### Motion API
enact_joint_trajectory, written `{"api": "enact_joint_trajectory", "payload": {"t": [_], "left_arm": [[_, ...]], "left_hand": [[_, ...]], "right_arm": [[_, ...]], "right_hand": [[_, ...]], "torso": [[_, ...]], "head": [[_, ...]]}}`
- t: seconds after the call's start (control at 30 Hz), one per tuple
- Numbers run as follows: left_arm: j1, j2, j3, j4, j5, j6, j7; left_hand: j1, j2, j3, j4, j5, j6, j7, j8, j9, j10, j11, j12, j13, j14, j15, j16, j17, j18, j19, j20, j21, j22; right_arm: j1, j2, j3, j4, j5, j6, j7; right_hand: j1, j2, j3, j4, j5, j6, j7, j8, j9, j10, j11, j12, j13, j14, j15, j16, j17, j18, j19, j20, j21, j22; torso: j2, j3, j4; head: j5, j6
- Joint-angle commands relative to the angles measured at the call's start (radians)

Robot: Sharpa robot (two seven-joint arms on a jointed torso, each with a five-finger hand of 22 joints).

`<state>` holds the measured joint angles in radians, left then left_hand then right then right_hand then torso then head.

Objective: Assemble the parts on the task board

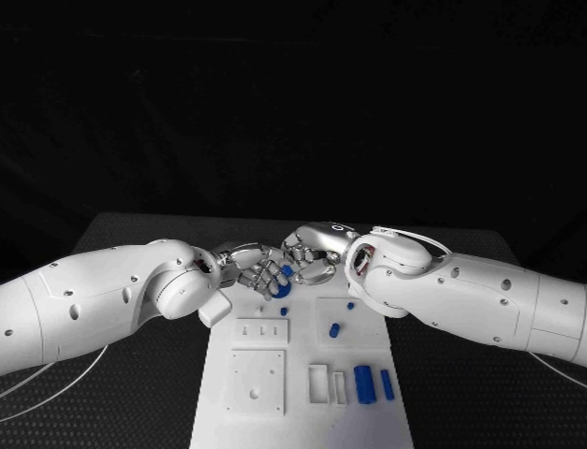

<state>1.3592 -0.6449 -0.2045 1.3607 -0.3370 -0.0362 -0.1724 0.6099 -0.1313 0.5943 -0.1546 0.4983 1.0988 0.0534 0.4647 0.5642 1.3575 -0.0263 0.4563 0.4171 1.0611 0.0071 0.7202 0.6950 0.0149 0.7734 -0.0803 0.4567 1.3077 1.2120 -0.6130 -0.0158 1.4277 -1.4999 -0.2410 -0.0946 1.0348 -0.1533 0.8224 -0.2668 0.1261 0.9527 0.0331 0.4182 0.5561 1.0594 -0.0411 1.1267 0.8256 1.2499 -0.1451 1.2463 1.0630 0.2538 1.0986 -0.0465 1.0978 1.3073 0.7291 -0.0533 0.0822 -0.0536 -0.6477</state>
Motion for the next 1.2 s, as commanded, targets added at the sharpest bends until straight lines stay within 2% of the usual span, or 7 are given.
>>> {"api": "enact_joint_trajectory", "payload": {"t": [0.03, 0.13, 0.5, 0.77, 0.9, 1.1, 1.2], "left_arm": [[0.001, 0.001, 0.001, 0.000, -0.007, -0.001, -0.005], [0.001, 0.001, 0.001, 0.000, -0.016, -0.006, -0.009], [0.001, 0.005, 0.001, 0.000, -0.020, 0.001, -0.018], [0.001, 0.007, 0.001, 0.000, -0.021, 0.000, -0.023], [0.001, 0.007, 0.001, -0.001, -0.020, -0.002, -0.024], [0.001, 0.007, 0.001, 0.001, -0.015, -0.001, -0.022], [0.001, 0.009, 0.001, 0.001, -0.015, -0.002, -0.023]], "left_hand": [[0.003, -0.007, 0.005, 0.007, -0.015, -0.005, -0.004, 0.005, 0.003, -0.012, 0.001, 0.006, 0.002, -0.001, -0.005, 0.003, 0.001, -0.015, -0.007, 0.001, 0.005, 0.020], [0.010, -0.003, 0.009, 0.006, -0.035, -0.006, -0.004, 0.005, 0.006, -0.014, 0.000, 0.010, 0.005, -0.002, -0.005, 0.004, 0.001, -0.015, -0.008, 0.001, 0.007, 0.020], [0.067, 0.031, 0.020, -0.024, -0.065, -0.010, -0.002, 0.001, 0.013, -0.022, 0.001, 0.016, 0.009, -0.005, -0.004, 0.004, 0.000, -0.015, -0.010, 0.001, 0.015, 0.020], [0.108, 0.023, 0.018, -0.021, -0.128, -0.008, -0.003, -0.002, 0.019, -0.022, 0.001, 0.019, 0.010, -0.003, -0.004, 0.006, -0.002, -0.015, -0.010, 0.002, 0.019, 0.018], [0.109, 0.022, 0.018, -0.019, -0.133, -0.008, -0.003, -0.002, 0.019, -0.022, 0.001, 0.019, 0.010, -0.003, -0.004, 0.006, -0.002, -0.015, -0.010, 0.002, 0.019, 0.018], [0.083, -0.002, 0.008, 0.030, -0.187, -0.012, -0.001, -0.011, 0.020, -0.028, 0.003, 0.015, 0.007, -0.007, -0.002, 0.002, -0.006, -0.015, -0.014, 0.002, 0.016, 0.015], [0.067, -0.018, 0.005, 0.047, -0.194, -0.014, 0.000, -0.014, 0.021, -0.030, 0.003, 0.014, 0.006, -0.008, -0.001, 0.000, -0.008, -0.015, -0.016, 0.003, 0.015, 0.015]], "right_arm": [[0.000, 0.000, 0.000, 0.004, -0.018, 0.010, -0.002], [0.000, -0.001, -0.001, 0.006, -0.019, 0.011, -0.002], [0.000, 0.003, -0.001, 0.006, -0.021, 0.018, -0.006], [0.000, 0.007, -0.002, 0.007, -0.026, 0.028, -0.009], [0.000, 0.010, -0.005, 0.008, -0.029, 0.035, -0.009], [0.000, 0.014, -0.010, 0.009, -0.033, 0.043, -0.011], [0.000, 0.015, -0.012, 0.010, -0.038, 0.043, -0.012]], "right_hand": [[0.001, 0.004, 0.008, 0.000, 0.005, 0.144, 0.030, 0.008, 0.006, -0.003, -0.001, -0.004, 0.002, 0.004, 0.005, -0.006, 0.001, 0.008, 0.007, 0.003, 0.006, 0.009], [0.000, 0.004, 0.009, 0.000, 0.007, 0.145, 0.030, 0.008, 0.006, -0.002, -0.001, -0.004, 0.002, 0.004, 0.005, -0.006, 0.001, 0.008, 0.007, 0.003, 0.006, 0.009], [0.000, 0.003, 0.009, 0.000, 0.010, 0.145, 0.030, 0.007, 0.007, -0.002, -0.001, -0.005, 0.003, 0.005, 0.005, -0.006, 0.001, 0.008, 0.007, 0.003, 0.006, 0.008], [0.000, 0.003, 0.009, -0.001, 0.012, 0.145, 0.030, 0.007, 0.008, -0.002, -0.001, -0.005, 0.003, 0.005, 0.005, -0.006, 0.001, 0.008, 0.007, 0.003, 0.006, 0.008], [0.000, 0.003, 0.010, -0.001, 0.013, 0.145, 0.030, 0.007, 0.008, -0.002, -0.002, -0.005, 0.003, 0.005, 0.005, -0.006, 0.002, 0.008, 0.007, 0.003, 0.006, 0.008], [0.000, 0.002, 0.010, -0.002, 0.019, 0.145, 0.029, 0.006, 0.010, -0.001, -0.002, -0.006, 0.004, 0.006, 0.004, -0.007, 0.002, 0.008, 0.007, 0.004, 0.006, 0.008], [0.000, 0.002, 0.010, -0.002, 0.020, 0.146, 0.029, 0.006, 0.010, -0.001, -0.002, -0.006, 0.004, 0.006, 0.004, -0.007, 0.002, 0.008, 0.008, 0.004, 0.006, 0.008]], "torso": [[-0.001, 0.0006, 0.0006], [-0.001, 0.0006, 0.0004], [-0.001, -0.0005, 0.0014], [-0.001, -0.0005, 0.0012], [-0.001, -0.0001, 0.0010], [0.000, -0.0001, 0.0015], [-0.001, -0.0007, 0.0011]], "head": [[0.000, -0.001], [0.000, -0.002], [-0.001, -0.005], [-0.002, -0.006], [-0.001, -0.006], [-0.001, -0.007], [-0.001, -0.008]]}}
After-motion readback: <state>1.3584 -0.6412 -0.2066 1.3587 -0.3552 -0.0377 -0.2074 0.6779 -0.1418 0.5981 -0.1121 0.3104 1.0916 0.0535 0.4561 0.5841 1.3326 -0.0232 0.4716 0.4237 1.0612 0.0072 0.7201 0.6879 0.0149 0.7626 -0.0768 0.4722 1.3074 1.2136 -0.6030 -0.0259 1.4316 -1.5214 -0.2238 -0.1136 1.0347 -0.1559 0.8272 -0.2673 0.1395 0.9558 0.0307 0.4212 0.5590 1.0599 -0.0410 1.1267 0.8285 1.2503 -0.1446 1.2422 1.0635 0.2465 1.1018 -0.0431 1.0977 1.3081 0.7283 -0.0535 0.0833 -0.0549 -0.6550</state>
